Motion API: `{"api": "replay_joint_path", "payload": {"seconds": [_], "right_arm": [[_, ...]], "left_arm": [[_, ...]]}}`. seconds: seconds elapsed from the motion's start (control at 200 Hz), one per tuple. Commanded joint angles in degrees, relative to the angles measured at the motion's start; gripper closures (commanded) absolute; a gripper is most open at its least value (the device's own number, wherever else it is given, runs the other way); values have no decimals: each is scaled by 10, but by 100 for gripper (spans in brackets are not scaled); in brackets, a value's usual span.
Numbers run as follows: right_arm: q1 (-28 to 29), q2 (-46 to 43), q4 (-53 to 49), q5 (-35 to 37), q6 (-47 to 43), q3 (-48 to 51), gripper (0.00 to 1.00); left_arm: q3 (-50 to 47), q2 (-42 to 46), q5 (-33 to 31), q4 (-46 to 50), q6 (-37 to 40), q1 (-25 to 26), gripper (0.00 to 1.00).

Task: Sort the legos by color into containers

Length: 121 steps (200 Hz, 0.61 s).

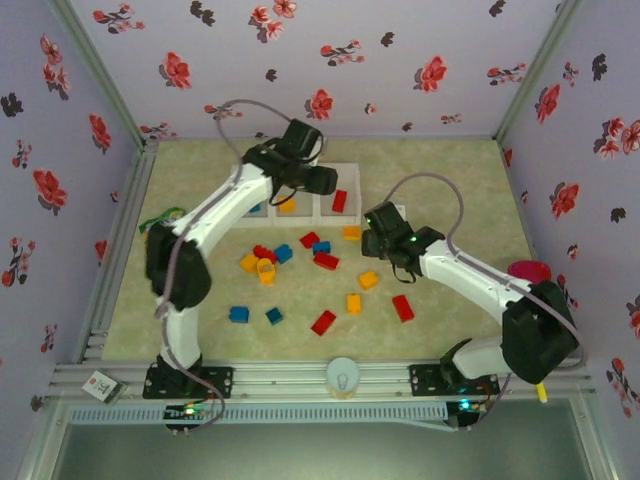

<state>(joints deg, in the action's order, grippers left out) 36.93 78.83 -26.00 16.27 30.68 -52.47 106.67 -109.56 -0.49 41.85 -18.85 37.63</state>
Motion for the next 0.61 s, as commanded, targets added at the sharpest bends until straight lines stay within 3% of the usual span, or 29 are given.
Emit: {"api": "replay_joint_path", "payload": {"seconds": [0.0,0.31,0.6], "right_arm": [[15,16,16,-5,6,-22,35],[61,63,-2,-23,-20,-52,34],[59,105,10,12,9,-71,34]], "left_arm": [[-106,93,-32,-48,7,2,34],[-378,294,-73,-68,-61,2,34],[-439,348,-88,-40,-97,3,34]]}}
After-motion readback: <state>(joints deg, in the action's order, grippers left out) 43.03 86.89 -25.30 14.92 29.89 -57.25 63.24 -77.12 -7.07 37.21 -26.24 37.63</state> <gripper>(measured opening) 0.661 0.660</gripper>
